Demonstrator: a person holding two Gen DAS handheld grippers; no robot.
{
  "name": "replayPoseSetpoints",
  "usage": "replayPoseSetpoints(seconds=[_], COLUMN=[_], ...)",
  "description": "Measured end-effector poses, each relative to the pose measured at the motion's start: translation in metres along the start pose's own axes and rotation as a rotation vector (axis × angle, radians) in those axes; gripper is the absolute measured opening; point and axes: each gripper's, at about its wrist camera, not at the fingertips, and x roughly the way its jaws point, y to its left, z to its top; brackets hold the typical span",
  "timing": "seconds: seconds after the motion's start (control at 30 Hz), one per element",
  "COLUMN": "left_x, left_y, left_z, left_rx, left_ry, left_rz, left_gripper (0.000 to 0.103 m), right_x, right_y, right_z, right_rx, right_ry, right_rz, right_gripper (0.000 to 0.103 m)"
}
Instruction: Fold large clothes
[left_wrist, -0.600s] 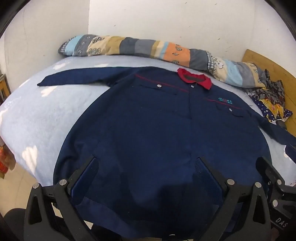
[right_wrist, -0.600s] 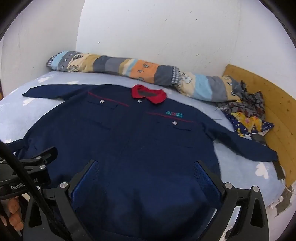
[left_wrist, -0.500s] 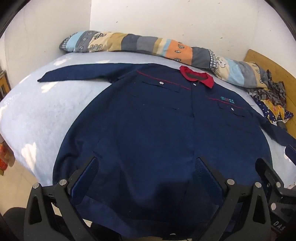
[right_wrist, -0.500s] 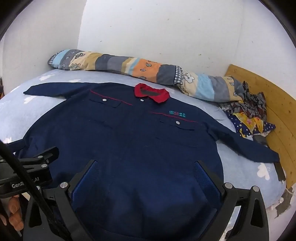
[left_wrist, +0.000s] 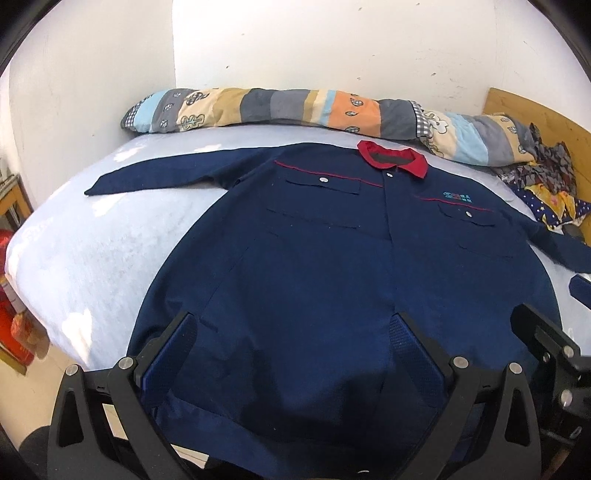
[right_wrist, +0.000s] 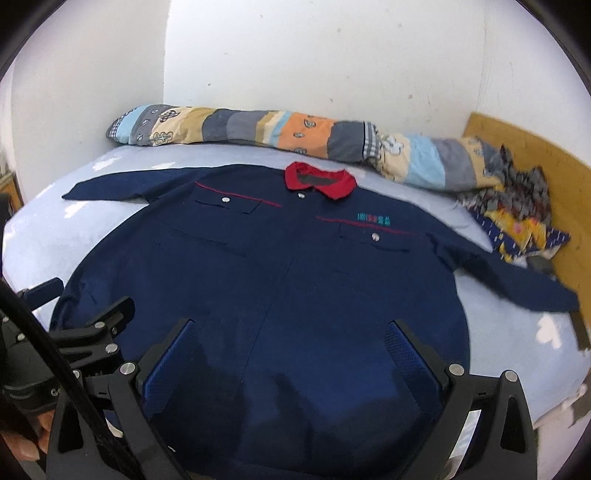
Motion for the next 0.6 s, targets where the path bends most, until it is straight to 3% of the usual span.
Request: replayPoseSetpoints(seconds=[0.17,0.33,0.6], left_x=[0.001,0.0,-0.003], left_y=[0.001,-0.001,-0.004], left_z=[0.001,0.003,0.002], left_rx=[0.005,0.012,0.006], left_ry=[-0.014,-0.002,-0.054], left_rz=[-0.001,0.011,0.0], left_gripper=[0.103,0.103,0.103], right_x=[0.003,0.004,0.006], right_y=[-0.011,-0.016,-0.022], right_z=[0.0,-0.004,-0.004], right_rx=[0.056,0.07,0.11], right_ry=[0.041,0.043,0.021], right_rz=[0.042,0.028,0.04], right_gripper=[0.103,0.103,0.103])
